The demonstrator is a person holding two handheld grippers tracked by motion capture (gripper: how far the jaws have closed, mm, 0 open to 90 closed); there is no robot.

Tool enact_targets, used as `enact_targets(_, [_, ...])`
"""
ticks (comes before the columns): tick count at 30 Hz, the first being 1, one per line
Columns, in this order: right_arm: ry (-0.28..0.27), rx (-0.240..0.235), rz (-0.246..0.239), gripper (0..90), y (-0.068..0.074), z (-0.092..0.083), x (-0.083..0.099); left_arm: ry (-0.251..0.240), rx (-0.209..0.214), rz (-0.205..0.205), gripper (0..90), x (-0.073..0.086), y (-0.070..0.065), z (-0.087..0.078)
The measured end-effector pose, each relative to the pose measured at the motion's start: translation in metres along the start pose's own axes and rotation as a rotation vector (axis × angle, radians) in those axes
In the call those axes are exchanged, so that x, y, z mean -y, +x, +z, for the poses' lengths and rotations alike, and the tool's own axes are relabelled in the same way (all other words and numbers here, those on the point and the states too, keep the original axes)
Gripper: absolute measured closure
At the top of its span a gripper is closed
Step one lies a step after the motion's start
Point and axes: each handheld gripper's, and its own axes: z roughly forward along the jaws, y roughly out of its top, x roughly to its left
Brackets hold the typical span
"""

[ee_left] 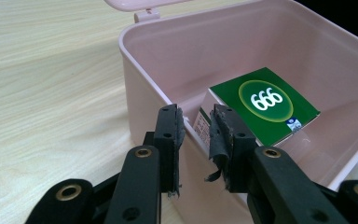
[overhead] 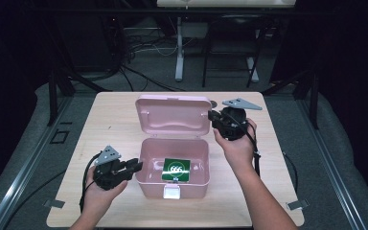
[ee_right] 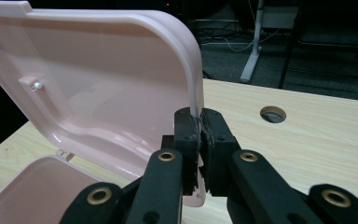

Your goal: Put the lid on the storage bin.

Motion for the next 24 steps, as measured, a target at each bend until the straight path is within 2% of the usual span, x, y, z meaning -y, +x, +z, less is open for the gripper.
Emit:
enact_targets(2, [-0.004, 0.009, -0.015, 85.8, 0.002, -0.002, 0.001, 0.000, -0.001, 0.000, 72.3, 0.000, 0.000, 0.000])
enact_targets(8, [-0.028, -0.008, 0.010, 85.2, 0.001, -0.005, 0.008, 0.000, -0.001, -0.001, 72.4, 0.000, 0.000, 0.000])
enact_targets(12, [-0.036, -0.006, 0.008, 85.2, 0.002, -0.007, 0.011, -0.001, -0.001, -0.001, 72.3, 0.000, 0.000, 0.000])
enact_targets(16, [-0.035, 0.002, -0.011, 85.3, 0.006, -0.012, 0.013, -0.001, -0.001, 0.000, 72.3, 0.000, 0.000, 0.000])
enact_targets(24, [-0.050, -0.023, 0.016, 84.9, 0.005, -0.017, 0.021, -0.001, 0.000, -0.002, 71.9, 0.001, 0.000, 0.000])
